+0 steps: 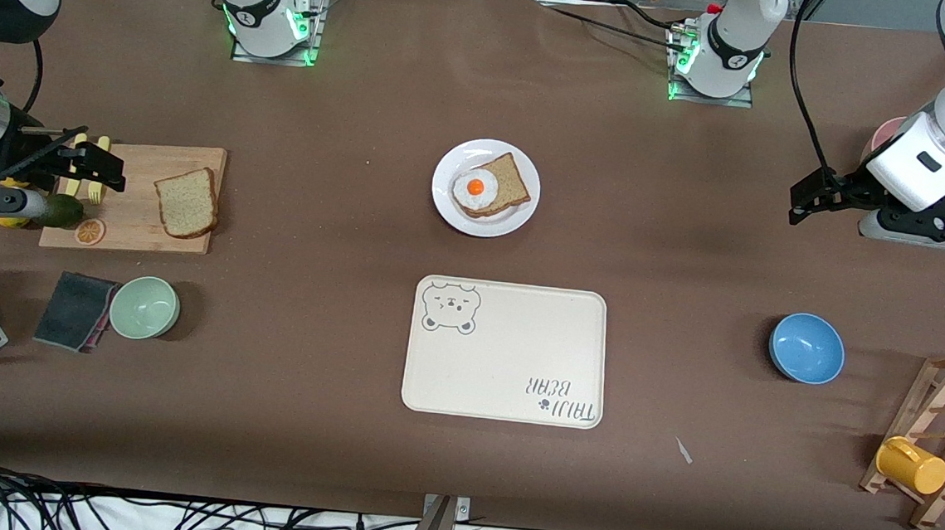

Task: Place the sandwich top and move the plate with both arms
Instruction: 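Move the right gripper over the bread slice on the cutting board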

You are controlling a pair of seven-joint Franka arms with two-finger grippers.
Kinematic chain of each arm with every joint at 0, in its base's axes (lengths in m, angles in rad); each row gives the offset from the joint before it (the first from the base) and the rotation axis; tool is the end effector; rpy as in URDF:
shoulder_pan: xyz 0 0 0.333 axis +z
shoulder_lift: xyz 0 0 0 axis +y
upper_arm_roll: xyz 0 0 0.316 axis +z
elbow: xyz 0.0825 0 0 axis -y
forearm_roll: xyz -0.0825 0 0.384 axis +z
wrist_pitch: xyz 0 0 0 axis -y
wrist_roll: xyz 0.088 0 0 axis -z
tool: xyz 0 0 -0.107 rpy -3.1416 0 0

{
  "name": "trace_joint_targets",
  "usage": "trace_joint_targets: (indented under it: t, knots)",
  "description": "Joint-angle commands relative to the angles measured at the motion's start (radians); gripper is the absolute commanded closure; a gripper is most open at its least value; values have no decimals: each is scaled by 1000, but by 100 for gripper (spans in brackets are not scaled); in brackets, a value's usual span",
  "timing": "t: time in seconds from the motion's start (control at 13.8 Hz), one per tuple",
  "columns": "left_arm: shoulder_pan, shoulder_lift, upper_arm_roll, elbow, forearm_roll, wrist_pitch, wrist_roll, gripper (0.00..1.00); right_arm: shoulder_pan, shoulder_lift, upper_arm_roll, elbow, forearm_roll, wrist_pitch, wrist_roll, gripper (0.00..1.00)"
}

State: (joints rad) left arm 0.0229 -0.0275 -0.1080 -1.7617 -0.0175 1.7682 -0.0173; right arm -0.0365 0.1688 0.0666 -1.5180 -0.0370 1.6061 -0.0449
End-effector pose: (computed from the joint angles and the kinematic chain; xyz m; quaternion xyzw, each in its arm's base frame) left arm 0.5555 -0.0496 0.5661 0.9993 -0.0323 0.0165 0.0080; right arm 0.6043 0.0113 0.5546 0.9984 0.0386 -0.0402 0.0125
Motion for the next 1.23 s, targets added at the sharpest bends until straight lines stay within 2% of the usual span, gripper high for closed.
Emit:
trace_joint_targets:
  t: [0.0, 0.36, 0.58, 1.16]
  knots:
    - [-1, 3, -2, 2, 19, 8, 4, 0, -14, 4, 4, 2, -3, -8, -6, 0]
    - [-3, 46, -2, 10, 19, 55, -12, 0, -8, 6, 7, 2, 2, -9, -9, 0]
    - [-3, 104, -2, 65, 21, 76, -9, 0, -6, 11, 9, 1, 3, -9, -9, 0]
    - [2, 98, -2, 71, 19, 57, -1, 0, -10, 24, 9, -1, 3, -9, -41, 0]
